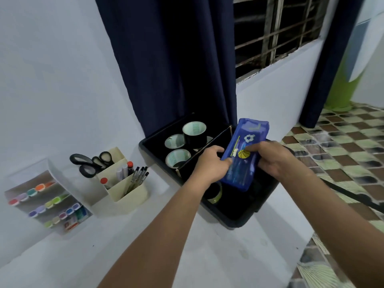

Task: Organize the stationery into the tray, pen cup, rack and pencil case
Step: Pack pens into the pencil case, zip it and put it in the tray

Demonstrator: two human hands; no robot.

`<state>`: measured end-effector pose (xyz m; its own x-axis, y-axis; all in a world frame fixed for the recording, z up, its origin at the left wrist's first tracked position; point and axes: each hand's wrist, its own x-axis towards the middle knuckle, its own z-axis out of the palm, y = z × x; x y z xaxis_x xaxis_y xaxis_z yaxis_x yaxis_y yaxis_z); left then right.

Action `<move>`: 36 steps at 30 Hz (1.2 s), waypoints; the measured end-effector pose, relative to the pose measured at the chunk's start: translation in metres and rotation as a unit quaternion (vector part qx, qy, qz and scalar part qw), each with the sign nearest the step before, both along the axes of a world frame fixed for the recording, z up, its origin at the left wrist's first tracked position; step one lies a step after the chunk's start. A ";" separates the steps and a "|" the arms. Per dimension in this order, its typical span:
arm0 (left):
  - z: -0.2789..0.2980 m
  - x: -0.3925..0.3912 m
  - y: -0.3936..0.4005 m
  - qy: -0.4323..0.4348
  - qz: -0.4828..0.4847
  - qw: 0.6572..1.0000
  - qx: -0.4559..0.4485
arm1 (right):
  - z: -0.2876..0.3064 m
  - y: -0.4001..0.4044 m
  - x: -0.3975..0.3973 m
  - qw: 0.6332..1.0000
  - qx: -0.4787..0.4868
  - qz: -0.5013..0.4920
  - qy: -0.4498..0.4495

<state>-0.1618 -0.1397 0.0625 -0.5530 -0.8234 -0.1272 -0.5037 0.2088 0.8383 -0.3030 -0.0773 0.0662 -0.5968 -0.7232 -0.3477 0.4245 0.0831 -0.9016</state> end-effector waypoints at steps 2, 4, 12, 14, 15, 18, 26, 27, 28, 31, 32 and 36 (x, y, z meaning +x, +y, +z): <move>-0.012 -0.009 0.001 -0.004 0.013 1.000 0.023 | -0.006 -0.002 -0.010 0.999 0.039 0.013 0.020; -0.021 -0.014 0.004 -0.027 0.017 0.999 0.023 | -0.012 0.000 -0.015 0.994 0.083 0.030 0.061; -0.031 -0.006 0.013 -0.164 -0.022 0.986 0.019 | -0.030 -0.002 -0.012 0.876 0.271 0.144 0.373; -0.030 -0.005 0.017 -0.209 -0.031 0.977 -0.016 | -0.033 -0.003 -0.004 0.830 0.299 0.156 0.443; -0.030 -0.006 0.019 -0.224 -0.038 0.973 -0.031 | -0.034 -0.002 -0.001 0.817 0.297 0.155 0.469; -0.030 -0.009 0.026 -0.273 -0.042 0.955 -0.105 | -0.040 -0.002 0.003 0.773 0.298 0.183 0.529; -0.031 -0.004 0.024 -0.222 -0.035 0.966 -0.130 | -0.031 -0.014 0.007 0.731 0.371 0.298 0.489; -0.031 -0.005 0.022 -0.195 -0.023 0.974 -0.117 | -0.033 -0.016 0.004 0.761 0.351 0.270 0.475; -0.031 -0.005 0.021 -0.169 -0.011 0.980 -0.103 | -0.035 -0.017 0.002 0.786 0.326 0.236 0.469; -0.031 -0.007 0.019 -0.148 -0.004 0.984 -0.095 | -0.040 -0.018 -0.003 0.813 0.278 0.160 0.486; -0.032 -0.006 0.019 -0.176 -0.019 0.979 -0.105 | -0.042 -0.017 -0.002 0.808 0.275 0.152 0.499; -0.036 -0.006 0.022 -0.309 -0.082 0.938 -0.134 | -0.049 -0.014 0.005 0.719 0.298 0.232 0.583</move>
<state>-0.1681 -0.1181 0.0260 -0.5644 -0.7814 -0.2661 -0.8186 0.4881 0.3028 -0.2980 -0.0915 0.0173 -0.4766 -0.8685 -0.1363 -0.7897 0.4910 -0.3678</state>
